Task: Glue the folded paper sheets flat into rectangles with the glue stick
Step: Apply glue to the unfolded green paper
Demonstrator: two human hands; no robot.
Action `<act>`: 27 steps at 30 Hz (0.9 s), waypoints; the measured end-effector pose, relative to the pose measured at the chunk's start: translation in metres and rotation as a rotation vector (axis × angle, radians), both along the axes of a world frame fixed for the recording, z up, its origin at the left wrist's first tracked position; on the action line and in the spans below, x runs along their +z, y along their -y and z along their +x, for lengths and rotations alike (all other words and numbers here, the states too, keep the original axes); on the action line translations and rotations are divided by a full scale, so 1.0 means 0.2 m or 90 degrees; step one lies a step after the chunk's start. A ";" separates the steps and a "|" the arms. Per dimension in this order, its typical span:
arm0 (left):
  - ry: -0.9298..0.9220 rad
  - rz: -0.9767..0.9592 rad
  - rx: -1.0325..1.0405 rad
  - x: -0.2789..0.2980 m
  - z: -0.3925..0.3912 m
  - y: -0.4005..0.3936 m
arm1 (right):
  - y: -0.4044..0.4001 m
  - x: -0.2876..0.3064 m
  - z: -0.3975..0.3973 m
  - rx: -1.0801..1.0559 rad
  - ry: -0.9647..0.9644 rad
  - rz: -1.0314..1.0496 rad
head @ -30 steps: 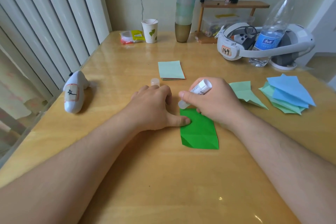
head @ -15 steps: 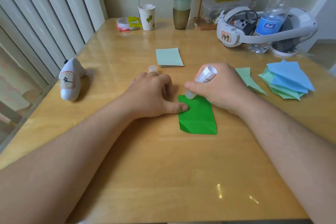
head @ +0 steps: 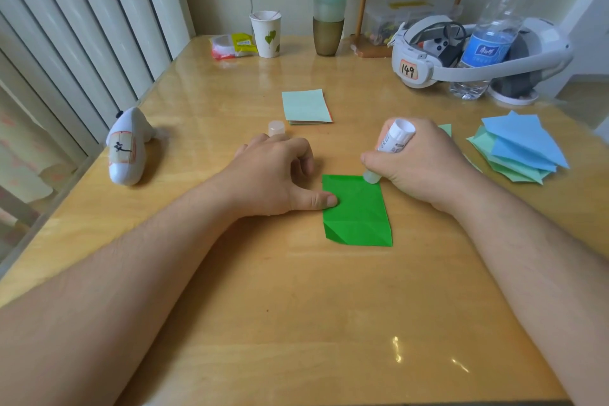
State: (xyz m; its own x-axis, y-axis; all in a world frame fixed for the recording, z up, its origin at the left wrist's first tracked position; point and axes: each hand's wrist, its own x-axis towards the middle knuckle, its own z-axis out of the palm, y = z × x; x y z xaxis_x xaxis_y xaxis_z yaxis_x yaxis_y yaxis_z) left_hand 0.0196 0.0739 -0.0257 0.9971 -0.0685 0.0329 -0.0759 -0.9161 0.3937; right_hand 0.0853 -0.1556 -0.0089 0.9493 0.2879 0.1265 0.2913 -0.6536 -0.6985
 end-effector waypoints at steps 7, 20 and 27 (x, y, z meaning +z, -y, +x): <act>-0.001 -0.002 -0.002 0.00 0.01 -0.01 | 0.00 -0.01 0.03 -0.039 0.011 0.119; 0.013 -0.006 0.009 0.01 0.00 0.01 | -0.17 -0.06 -0.02 0.065 0.044 0.120; 0.010 -0.010 0.009 0.01 -0.01 0.02 | -0.17 -0.05 -0.03 0.078 0.031 0.081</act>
